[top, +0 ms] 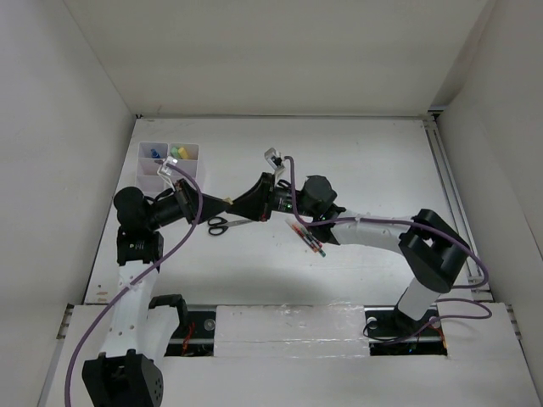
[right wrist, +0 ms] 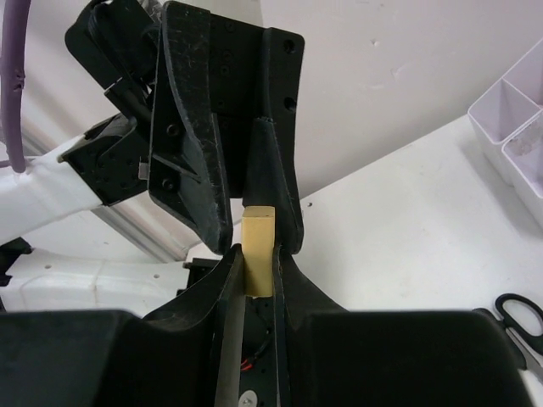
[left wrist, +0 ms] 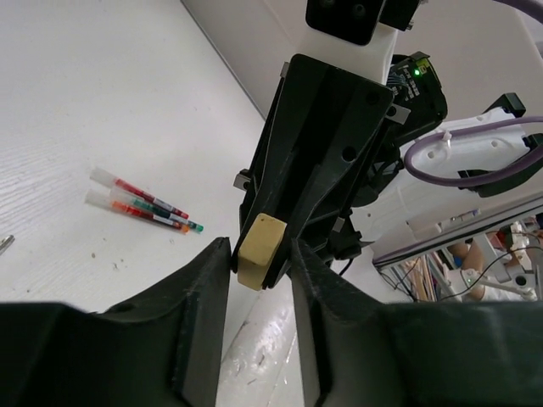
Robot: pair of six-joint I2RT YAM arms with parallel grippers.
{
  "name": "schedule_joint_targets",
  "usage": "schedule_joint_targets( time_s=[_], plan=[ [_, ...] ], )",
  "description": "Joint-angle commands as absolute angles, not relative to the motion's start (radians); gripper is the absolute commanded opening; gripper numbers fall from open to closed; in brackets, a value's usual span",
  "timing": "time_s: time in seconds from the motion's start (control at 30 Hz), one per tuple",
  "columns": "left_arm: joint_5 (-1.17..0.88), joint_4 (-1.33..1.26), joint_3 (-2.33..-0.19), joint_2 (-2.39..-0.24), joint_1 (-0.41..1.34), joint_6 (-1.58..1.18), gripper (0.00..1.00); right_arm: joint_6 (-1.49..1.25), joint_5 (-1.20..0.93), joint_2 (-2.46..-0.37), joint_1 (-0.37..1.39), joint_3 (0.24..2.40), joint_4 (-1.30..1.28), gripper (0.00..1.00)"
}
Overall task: Sort the stationery into containers
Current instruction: Pick up the stationery from the center of the board.
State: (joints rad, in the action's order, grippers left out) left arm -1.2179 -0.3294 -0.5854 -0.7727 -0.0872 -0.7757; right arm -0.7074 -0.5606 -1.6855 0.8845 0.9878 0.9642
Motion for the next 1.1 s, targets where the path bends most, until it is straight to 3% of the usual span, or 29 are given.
schedule_joint_targets(
  time_s=[0.0,0.1,0.23,0.4,0.57,0.8,0.97,1.07],
  plan=[
    [-1.258,-0.419,-0.586,-0.747,-0.087,-0.802,0.24,-0.724,-0.565,-1.7,0.888,1.023,1.066,0.0],
    [-1.258,-0.428,-0.586,-0.747,-0.087,-0.811,0.18,-0.733,-0.584,-1.71,0.888,1.023,1.077,0.0],
    [-1.258,-0.449,-0.586,-0.756,-0.087,-0.821,0.0,-0.742,-0.594,-1.72,0.888,1.023,1.086,0.0],
    [-1.226,-0.469,-0.586,-0.756,-0.087,-0.831,0.0,-0.764,-0.626,-1.729,0.897,1.014,1.144,0.01],
    [-1.189,-0.527,-0.575,-0.736,-0.087,-0.883,0.0,-0.764,-0.644,-1.729,0.897,1.005,1.18,0.23],
    [-1.157,-0.589,-0.566,-0.736,-0.087,-0.936,0.0,-0.773,-0.664,-1.729,0.897,0.996,1.201,0.35],
    [-1.137,-0.61,-0.557,-0.736,-0.087,-0.956,0.0,-0.773,-0.664,-1.729,0.897,0.977,1.226,0.36],
    [-1.117,-0.6,-0.557,-0.736,-0.087,-0.965,0.0,-0.773,-0.675,-1.729,0.897,0.977,1.226,0.44]
  ],
)
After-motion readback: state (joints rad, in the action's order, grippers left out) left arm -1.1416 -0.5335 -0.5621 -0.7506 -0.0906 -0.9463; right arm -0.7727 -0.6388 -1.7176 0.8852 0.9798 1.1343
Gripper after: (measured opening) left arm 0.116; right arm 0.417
